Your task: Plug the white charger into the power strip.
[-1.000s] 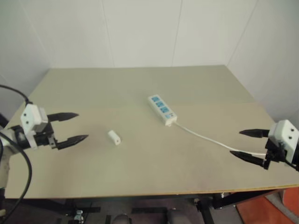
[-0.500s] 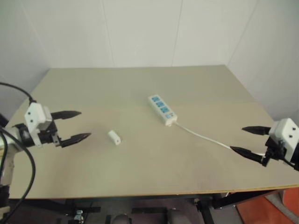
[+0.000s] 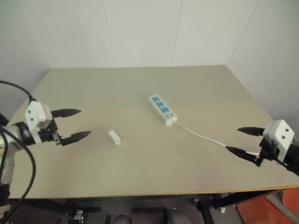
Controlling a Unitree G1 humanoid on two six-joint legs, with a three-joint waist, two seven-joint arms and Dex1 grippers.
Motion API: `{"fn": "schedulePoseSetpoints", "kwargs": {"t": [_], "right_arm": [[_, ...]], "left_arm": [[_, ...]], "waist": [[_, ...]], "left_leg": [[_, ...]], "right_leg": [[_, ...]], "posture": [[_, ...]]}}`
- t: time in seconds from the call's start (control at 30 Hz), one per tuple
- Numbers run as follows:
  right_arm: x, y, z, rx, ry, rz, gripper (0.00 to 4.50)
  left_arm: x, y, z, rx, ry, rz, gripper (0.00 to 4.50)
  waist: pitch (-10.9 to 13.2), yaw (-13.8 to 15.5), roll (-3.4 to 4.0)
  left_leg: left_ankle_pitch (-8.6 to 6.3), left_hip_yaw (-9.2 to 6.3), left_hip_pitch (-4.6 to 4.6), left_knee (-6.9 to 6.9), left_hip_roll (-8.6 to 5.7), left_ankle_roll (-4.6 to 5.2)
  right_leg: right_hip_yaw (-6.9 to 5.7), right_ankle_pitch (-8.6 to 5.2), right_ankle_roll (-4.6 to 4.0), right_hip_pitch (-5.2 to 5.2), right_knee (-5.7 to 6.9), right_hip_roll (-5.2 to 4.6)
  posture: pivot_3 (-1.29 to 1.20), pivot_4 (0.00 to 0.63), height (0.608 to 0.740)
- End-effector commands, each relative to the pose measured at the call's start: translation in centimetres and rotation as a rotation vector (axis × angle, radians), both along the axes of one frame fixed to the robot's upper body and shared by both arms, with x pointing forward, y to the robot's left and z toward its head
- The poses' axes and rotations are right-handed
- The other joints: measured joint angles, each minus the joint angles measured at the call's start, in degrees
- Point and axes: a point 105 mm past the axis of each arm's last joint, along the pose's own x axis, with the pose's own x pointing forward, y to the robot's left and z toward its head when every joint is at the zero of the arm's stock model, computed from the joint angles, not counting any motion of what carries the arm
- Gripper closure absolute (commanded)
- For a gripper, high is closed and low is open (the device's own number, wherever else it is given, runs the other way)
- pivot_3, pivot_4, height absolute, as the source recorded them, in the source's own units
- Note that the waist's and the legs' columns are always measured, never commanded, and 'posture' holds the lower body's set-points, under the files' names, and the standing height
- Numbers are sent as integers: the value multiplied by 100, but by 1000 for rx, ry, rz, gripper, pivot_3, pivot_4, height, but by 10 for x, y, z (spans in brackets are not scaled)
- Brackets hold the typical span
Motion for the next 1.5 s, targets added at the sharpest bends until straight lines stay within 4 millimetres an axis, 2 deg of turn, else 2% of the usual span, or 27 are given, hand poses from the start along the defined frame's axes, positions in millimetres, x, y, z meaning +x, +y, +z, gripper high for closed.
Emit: {"fn": "schedulePoseSetpoints", "kwargs": {"t": [0.03,0.27,0.4,0.53,0.67,0.83,1.0,1.17,1.33,1.5], "right_arm": [[24,16,3,23,-87,0,48],[84,60,8,188,-200,-6,48],[114,87,-5,280,-201,-35,48],[133,112,-18,347,-196,-68,48],[148,127,-21,398,-212,-137,48],[153,147,-29,413,-215,-134,48],[154,157,-41,410,-186,-132,48],[161,153,-49,403,-171,-183,48],[168,144,-46,437,-168,-230,48],[170,145,-46,448,-142,-200,48]], "left_arm": [[9,-14,19,-43,-91,-21,0],[37,-48,27,-70,-142,-56,0],[50,-65,19,-54,-132,-102,0],[52,-89,6,-25,-114,-187,0],[53,-101,2,-31,-109,-218,0],[53,-111,0,-34,-102,-251,0],[56,-109,-5,-17,-92,-237,0],[57,-108,-6,-18,-94,-229,0],[54,-113,-8,-30,-89,-249,0],[56,-117,-7,-44,-99,-248,0]], "waist": [[-1,-5,-5],[-1,-9,-4],[-1,-10,-3],[-1,-12,-2],[0,-15,-1],[-1,-32,1],[0,-52,1],[0,-84,1],[0,-150,1],[0,-156,1]], "left_leg": [[0,-1,5,0,1,0],[1,-3,-11,2,-5,-1],[1,-7,-24,2,-3,-1],[2,-6,-31,5,-8,-2],[4,-9,-34,5,-9,-5],[4,-11,-32,5,-8,-5],[4,-11,-34,5,-9,-5],[4,-12,-32,5,-9,-5],[4,-13,-33,4,-8,-5],[4,-14,-33,4,-8,-5]], "right_leg": [[-1,0,0,3,1,1],[0,8,-11,-9,1,0],[-4,8,-12,-23,2,2],[-4,9,-13,-25,8,-4],[-5,10,-14,-28,10,-5],[-6,10,-14,-29,12,-3],[-5,10,-13,-29,15,-4],[-5,10,-13,-29,15,-5],[-5,11,-13,-29,16,-4],[-5,11,-13,-29,16,-4]], "posture": [[0,150,740],[0,150,740],[0,150,740],[0,150,740],[0,150,740],[0,150,740],[0,150,740],[0,150,740],[0,150,740],[0,150,740]]}}
